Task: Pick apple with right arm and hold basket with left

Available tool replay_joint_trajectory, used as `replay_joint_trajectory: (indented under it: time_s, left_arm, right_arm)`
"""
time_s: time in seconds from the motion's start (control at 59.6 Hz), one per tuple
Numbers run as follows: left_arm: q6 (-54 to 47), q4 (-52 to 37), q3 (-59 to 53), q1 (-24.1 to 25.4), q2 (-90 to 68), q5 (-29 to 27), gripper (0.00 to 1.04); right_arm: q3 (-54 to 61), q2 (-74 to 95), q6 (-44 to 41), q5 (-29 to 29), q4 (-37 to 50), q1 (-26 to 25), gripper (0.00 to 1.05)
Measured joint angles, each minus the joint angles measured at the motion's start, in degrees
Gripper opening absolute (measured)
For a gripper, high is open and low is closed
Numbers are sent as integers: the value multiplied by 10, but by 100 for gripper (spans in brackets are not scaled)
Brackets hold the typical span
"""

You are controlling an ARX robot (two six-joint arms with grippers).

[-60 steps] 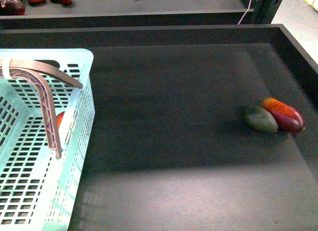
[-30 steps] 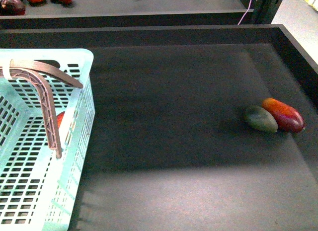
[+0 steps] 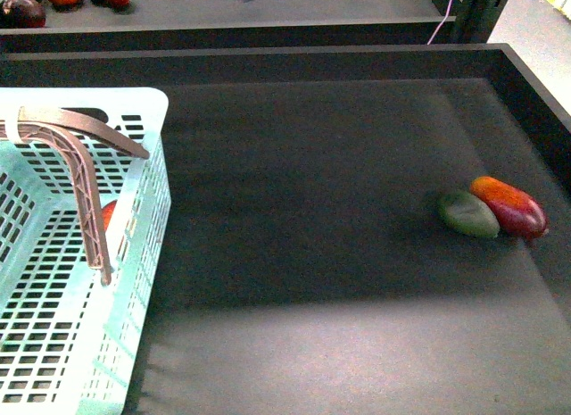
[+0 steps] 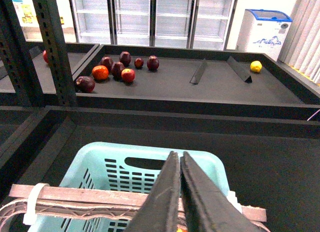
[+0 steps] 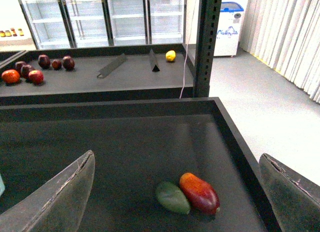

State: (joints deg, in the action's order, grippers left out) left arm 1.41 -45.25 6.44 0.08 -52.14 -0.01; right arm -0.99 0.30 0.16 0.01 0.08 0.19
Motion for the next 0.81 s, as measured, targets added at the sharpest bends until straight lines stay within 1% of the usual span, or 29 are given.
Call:
replay_joint_trajectory:
  time_s: [0.151, 0.201, 0.252, 0.571, 0.806]
  left_arm:
    - [-4, 34, -23, 0, 55, 0, 3]
    - [-5, 13, -37, 0, 59, 0, 3]
    - [-6, 18, -47, 0, 67, 0, 3]
    - [-7, 150, -56, 0, 212, 0, 3]
    - [-7, 221, -56, 0, 289, 0, 3]
  right_arm:
    - [0, 0, 0, 0, 0, 0, 96]
    - [0, 0, 0, 0, 0, 0, 96]
    - [0, 0, 0, 0, 0, 0, 96]
    - [0, 0, 0, 0, 0, 0, 96]
    - [0, 0, 0, 0, 0, 0, 96]
